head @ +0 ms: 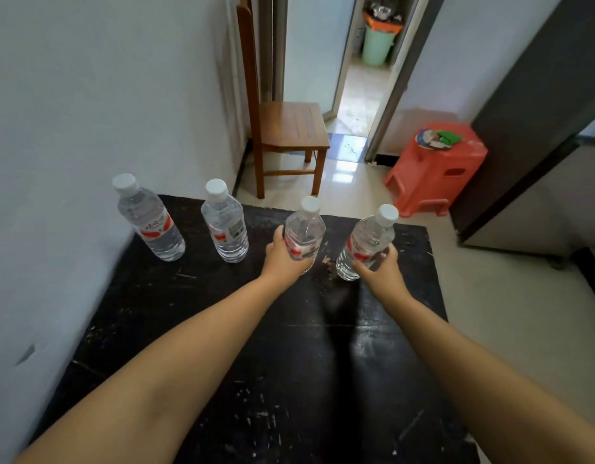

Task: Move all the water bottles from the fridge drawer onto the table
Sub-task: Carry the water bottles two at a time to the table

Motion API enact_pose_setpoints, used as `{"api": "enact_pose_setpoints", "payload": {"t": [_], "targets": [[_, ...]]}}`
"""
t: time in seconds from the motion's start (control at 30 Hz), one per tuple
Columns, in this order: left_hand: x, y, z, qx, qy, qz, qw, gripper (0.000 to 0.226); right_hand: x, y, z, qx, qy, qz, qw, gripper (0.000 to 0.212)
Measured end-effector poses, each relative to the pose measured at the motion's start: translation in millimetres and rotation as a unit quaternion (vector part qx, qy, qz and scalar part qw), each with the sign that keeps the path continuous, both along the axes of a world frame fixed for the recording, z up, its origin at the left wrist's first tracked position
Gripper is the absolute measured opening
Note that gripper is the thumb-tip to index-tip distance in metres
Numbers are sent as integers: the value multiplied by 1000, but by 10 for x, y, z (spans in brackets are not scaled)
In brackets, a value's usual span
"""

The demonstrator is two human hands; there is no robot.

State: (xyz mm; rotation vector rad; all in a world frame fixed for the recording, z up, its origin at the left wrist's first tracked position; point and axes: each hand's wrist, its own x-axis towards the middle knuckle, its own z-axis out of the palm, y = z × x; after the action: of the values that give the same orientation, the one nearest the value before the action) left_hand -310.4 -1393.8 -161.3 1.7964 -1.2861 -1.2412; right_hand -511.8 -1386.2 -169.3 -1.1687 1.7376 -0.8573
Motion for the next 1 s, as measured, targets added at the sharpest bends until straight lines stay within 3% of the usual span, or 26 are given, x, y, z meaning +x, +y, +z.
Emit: {"api": "enact_pose_setpoints", "payload": {"t": [0.17,0.43,0.57,0.8,1.0], "targets": [[119,392,193,39,-40,-25,998,96,-34,432,215,56,63,25,996,101],[123,1253,509,43,-54,-12,998,81,-6,1141,546,50,85,101,990,86],[181,1948,639,35,-47,35,998,79,95,1534,642,53,117,190,973,75],[586,3646,661,41,-88,186,978,69,617,2422,762,0,183,411,893,41],[860,4967,682,82,-118,249,958,41,1239,3195,817,-18,201,541,817,25]]}}
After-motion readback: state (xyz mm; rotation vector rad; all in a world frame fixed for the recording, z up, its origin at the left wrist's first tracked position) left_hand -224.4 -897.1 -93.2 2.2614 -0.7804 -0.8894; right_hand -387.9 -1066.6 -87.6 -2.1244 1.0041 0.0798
